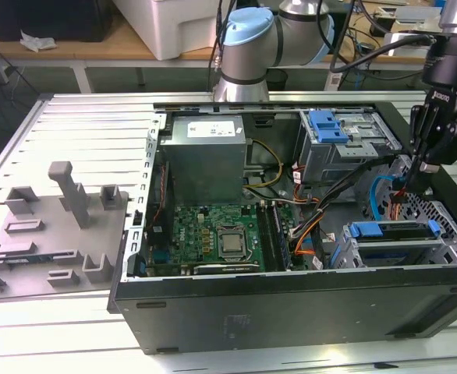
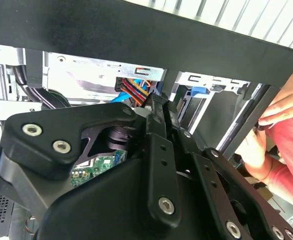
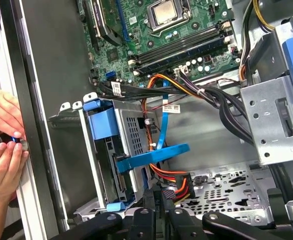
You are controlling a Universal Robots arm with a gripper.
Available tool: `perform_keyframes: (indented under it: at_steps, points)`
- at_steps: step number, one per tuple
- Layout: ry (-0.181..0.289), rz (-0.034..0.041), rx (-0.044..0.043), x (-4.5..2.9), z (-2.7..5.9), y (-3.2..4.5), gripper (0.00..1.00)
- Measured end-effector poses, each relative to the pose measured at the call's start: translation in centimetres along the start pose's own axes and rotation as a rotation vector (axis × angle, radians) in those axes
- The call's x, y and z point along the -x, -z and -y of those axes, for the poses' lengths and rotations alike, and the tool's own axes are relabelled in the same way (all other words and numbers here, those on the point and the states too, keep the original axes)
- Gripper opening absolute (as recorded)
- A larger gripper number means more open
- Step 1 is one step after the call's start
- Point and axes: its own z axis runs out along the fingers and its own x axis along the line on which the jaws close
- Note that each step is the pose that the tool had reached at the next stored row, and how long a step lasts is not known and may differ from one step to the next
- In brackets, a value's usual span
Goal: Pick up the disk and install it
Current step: 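Insert the first disk wire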
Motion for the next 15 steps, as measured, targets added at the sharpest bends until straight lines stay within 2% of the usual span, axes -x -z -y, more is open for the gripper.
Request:
perform_keyframes:
  at_steps: [9, 15]
  points:
    - [0.0, -0.0007, -0.0003, -0.3, -0.91, -0.11, 0.17]
    - [0.012, -0.0006, -0.0049, -0.81, -0.91, -0.31, 0.17]
